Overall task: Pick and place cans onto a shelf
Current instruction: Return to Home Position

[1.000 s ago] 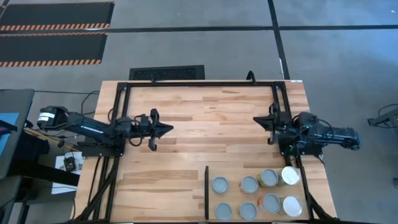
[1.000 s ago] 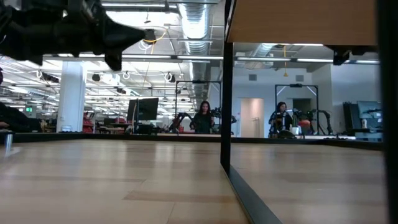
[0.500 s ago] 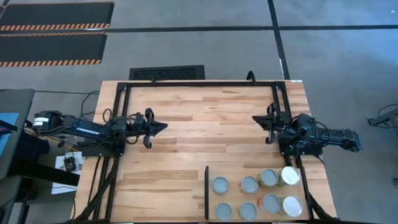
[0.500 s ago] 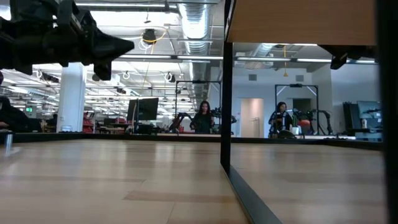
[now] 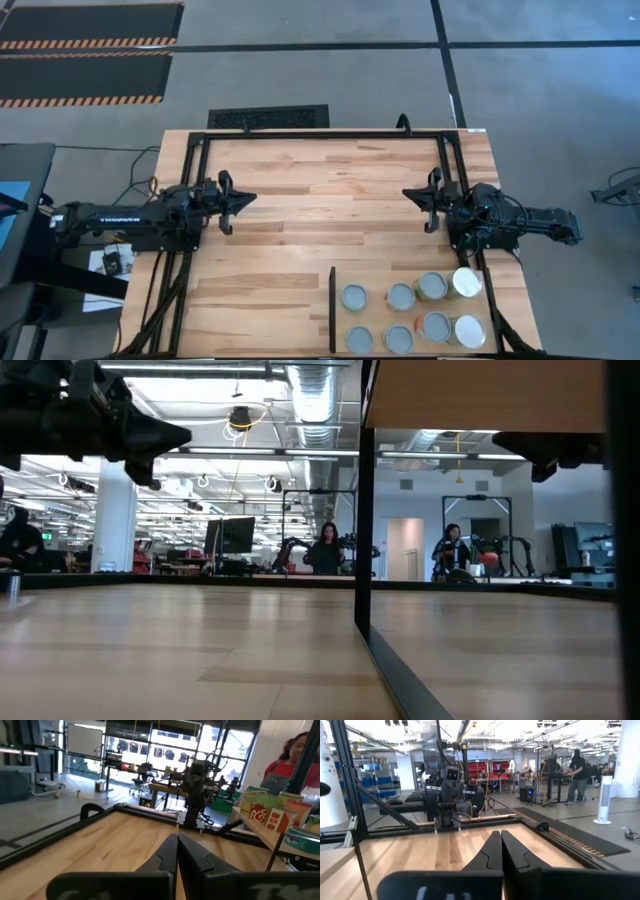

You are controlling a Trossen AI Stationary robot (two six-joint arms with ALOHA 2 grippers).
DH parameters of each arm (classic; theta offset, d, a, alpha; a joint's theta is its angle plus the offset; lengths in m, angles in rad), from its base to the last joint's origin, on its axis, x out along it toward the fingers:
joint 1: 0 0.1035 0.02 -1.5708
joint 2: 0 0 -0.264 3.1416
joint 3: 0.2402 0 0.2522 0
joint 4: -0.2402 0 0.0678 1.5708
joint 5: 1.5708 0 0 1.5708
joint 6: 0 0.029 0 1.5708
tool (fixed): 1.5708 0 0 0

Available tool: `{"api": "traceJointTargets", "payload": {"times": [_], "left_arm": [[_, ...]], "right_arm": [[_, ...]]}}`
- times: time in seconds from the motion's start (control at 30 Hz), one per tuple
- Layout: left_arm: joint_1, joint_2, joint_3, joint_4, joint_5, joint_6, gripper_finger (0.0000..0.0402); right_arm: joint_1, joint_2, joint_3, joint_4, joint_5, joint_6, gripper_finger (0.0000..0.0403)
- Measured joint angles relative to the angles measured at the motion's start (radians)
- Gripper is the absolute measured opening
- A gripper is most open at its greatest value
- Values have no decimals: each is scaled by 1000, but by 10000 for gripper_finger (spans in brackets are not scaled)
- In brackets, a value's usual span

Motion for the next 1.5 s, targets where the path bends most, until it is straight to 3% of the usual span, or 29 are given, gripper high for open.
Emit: {"api": "traceJointTargets", "payload": {"times": [0.27, 0.73, 1.0, 1.5], "left_arm": [[0, -361, -1, -389, -76, -10, 0], [1, -349, 2, -398, -150, -48, 0], [0, -349, 2, -401, -151, -53, 0], [0, -349, 2, -401, -155, -53, 0]], "right_arm": [[-4, 0, -1, -52, -25, 13, 6], [-37, 5, -2, -116, 30, 194, 25], [-39, 5, -3, -122, 31, 35, 28], [-39, 5, -4, -124, 31, -49, 28]]}}
